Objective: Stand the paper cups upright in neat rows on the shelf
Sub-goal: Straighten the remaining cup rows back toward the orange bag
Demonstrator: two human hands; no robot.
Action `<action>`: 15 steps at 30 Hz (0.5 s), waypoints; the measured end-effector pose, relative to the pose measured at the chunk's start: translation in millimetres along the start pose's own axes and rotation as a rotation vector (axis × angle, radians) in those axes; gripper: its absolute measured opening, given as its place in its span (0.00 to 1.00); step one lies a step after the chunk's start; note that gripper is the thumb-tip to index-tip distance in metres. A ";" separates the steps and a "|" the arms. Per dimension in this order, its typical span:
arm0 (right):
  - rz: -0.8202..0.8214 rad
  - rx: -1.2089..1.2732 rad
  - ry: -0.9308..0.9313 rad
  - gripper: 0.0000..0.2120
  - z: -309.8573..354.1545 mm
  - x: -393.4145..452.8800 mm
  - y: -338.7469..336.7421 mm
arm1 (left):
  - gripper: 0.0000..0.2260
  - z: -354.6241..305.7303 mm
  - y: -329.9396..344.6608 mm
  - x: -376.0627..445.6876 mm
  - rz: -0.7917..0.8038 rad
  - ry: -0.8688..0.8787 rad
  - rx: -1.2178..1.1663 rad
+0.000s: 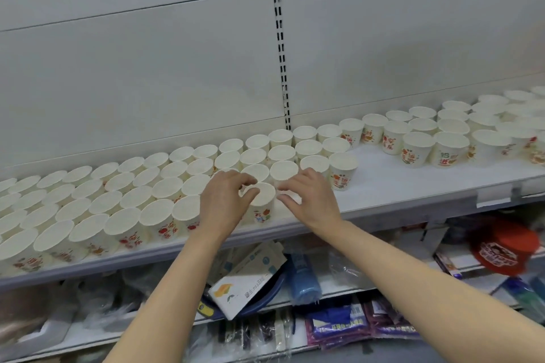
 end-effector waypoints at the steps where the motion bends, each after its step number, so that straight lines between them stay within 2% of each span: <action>1: -0.028 -0.017 0.015 0.08 -11.8 -3.1 -8.6 | 0.07 -11.1 7.6 6.1 0.009 0.020 -0.015; 8: -0.091 -0.221 0.133 0.05 -127.1 -22.1 -67.7 | 0.04 -95.1 79.9 59.3 0.099 0.126 -0.076; 12: -0.087 -0.274 0.198 0.02 -199.6 -20.5 -96.0 | 0.05 -134.4 126.2 98.7 0.144 0.132 -0.045; 15: -0.043 -0.311 0.232 0.04 -251.9 -5.5 -103.5 | 0.06 -157.2 160.4 131.4 0.178 0.085 0.003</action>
Point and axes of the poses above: each hand's wrist, its own x-axis towards the middle knuckle, its own y-axis out of the palm, z = x × y, the point moved 5 cm from there along x, towards the middle knuckle, and after that the axes turned 14 degrees about -x, right-handed, at the moved point
